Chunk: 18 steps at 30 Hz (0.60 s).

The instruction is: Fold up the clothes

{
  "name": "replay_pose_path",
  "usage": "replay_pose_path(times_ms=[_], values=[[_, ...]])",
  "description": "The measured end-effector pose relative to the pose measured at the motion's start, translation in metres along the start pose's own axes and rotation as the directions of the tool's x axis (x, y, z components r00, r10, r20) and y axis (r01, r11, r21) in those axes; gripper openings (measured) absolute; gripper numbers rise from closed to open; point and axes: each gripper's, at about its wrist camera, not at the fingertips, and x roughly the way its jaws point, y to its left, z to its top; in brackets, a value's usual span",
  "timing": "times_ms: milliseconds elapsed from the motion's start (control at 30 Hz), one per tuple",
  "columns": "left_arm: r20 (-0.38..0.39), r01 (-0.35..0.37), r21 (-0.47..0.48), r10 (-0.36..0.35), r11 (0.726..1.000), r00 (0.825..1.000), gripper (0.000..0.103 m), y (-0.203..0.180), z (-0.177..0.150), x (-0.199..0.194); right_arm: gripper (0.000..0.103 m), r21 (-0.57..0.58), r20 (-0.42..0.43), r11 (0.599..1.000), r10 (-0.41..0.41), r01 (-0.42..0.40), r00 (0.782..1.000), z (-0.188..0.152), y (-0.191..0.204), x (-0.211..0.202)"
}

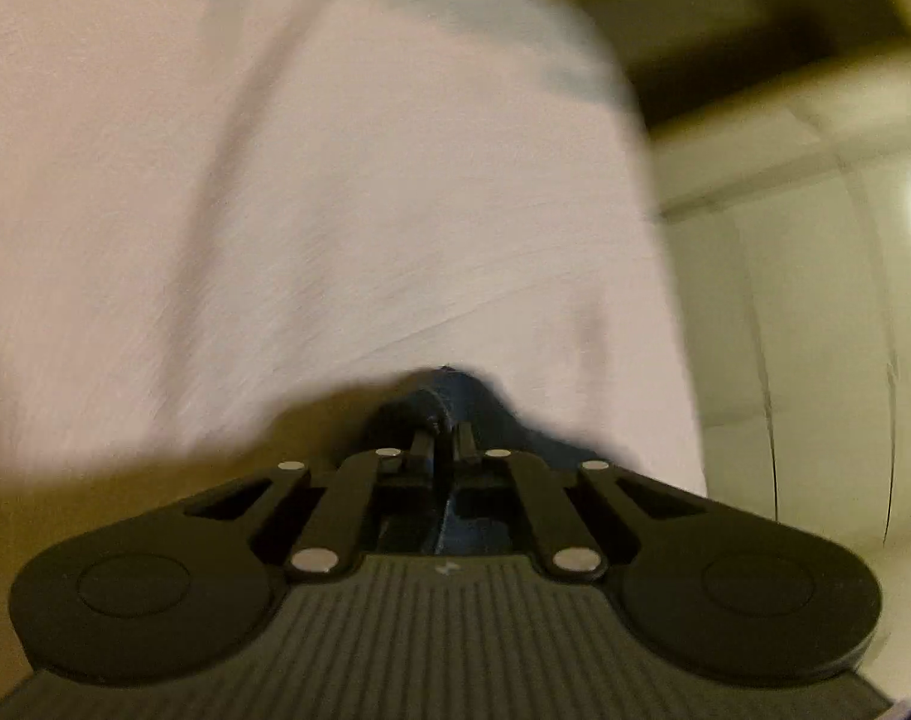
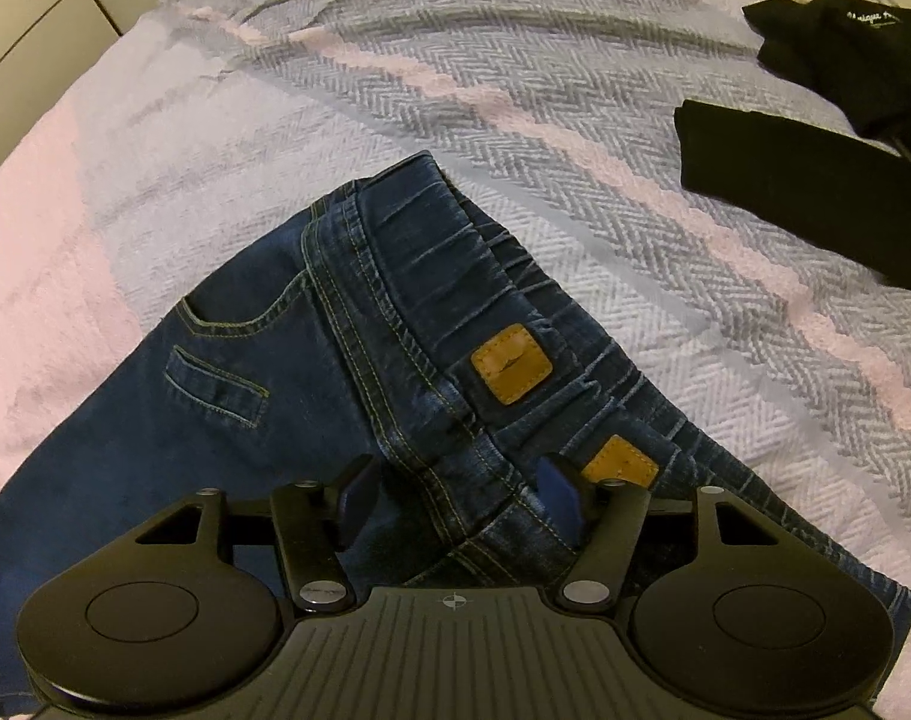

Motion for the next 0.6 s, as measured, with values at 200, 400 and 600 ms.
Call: replay_pose_path(times_ms=[200, 400, 600], values=[[0.177, -0.257, 0.637, 0.186, 0.727, 0.966, 0.044, -0.062, 0.008, -0.014, 0.064, 0.005, 0.006, 1.0, -0.012, 0.012, 1.0, 0.0, 0.007, 0.0], [0.036, -0.522, 0.476, 0.577, 0.707, 0.816, 0.024, 0.022, 0.018, 0.024, 0.064, -0.042, -0.026, 0.998, 0.051, -0.053, 0.998, -0.005, 0.024, -0.003], [0.029, -0.358, 0.59, 0.424, 0.724, 0.905, 0.015, 0.0, -0.022, -0.012, 0.064, -0.113, 0.008, 0.992, 0.057, -0.056, 0.998, -0.013, 0.022, -0.013]])
